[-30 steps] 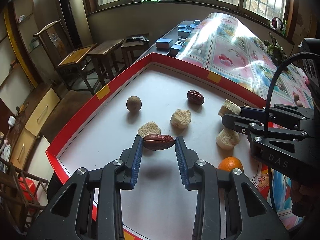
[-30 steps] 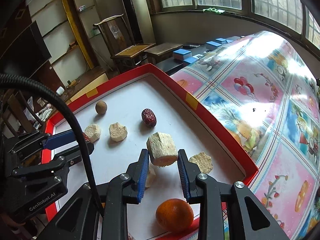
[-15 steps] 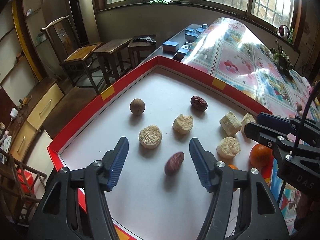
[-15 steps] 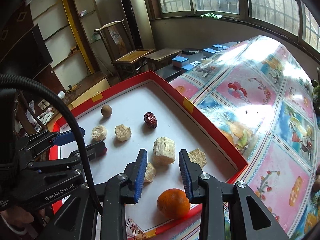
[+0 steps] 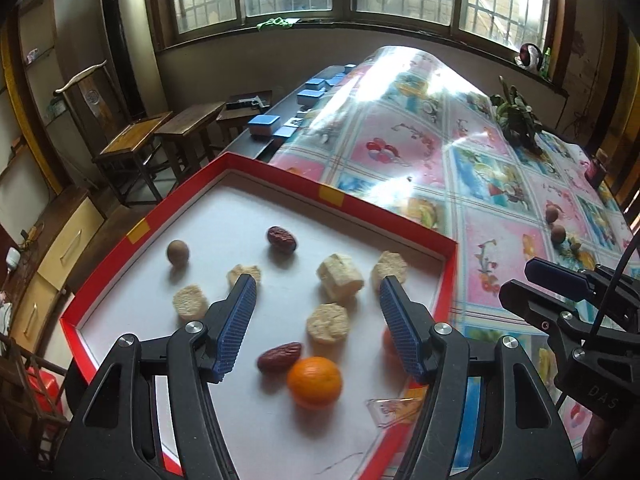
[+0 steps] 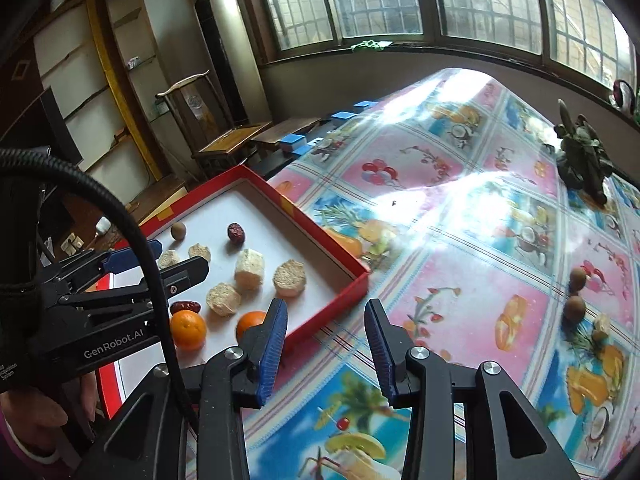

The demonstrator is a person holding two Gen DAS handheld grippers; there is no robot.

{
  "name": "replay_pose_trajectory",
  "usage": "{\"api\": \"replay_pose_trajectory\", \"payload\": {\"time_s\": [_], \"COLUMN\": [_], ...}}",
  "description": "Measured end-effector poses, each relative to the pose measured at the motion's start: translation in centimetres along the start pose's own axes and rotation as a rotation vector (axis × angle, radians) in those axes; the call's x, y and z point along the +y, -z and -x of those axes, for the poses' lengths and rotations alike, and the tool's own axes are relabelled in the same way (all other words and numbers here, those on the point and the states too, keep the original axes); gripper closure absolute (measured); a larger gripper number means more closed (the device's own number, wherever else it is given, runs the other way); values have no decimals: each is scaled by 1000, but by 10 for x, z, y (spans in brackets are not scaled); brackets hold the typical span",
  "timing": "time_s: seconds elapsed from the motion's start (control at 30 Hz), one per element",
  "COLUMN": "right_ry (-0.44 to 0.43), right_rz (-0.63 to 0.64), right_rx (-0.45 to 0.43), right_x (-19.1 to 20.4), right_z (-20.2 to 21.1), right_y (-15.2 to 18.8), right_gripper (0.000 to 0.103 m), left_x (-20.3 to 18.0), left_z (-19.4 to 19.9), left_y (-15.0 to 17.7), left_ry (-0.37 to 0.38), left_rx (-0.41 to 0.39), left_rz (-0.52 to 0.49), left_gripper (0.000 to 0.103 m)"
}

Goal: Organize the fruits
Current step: 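Move both open tools back over the remaining kiwis and bread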

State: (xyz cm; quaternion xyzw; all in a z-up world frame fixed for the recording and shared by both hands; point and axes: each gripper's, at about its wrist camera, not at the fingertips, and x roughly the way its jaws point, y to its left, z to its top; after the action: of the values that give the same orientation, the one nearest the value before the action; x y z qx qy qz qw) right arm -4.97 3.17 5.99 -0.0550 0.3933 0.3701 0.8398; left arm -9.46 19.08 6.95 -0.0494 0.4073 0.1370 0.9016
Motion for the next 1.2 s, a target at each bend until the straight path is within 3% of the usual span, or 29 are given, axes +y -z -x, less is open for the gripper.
{"api": "replay_pose_trajectory", "payload": {"time_s": [0.47,0.6,1.03,1.07,1.13,1.2], "right_ry": [225,267,338,337,370,384], "right_rz": [-192,-248,-296,-300,-275,-267], "right_rx": [15,14,23,34,31,42], "right_x": [-117,-148,-208,-212,-212,-214], "right_z": [53,60,22,17,14,14], "right_y": [56,66,34,32,29,28], "right_gripper": [61,61,61,63,78,80], "left_x": [-120,-147,-180,-183,-188,-196], "left_z": [-20,-28,-50,-51,-55,-60], "left_y": [-12,-15,-30,-32,-34,-36], "left_ry": [170,188,230,230,235,249], "left_rx": [51,68,109,107,105,115], "left_rz": [-156,-193,-208,-210,-211,-212], "left_gripper": [38,38,38,38,38,38]}}
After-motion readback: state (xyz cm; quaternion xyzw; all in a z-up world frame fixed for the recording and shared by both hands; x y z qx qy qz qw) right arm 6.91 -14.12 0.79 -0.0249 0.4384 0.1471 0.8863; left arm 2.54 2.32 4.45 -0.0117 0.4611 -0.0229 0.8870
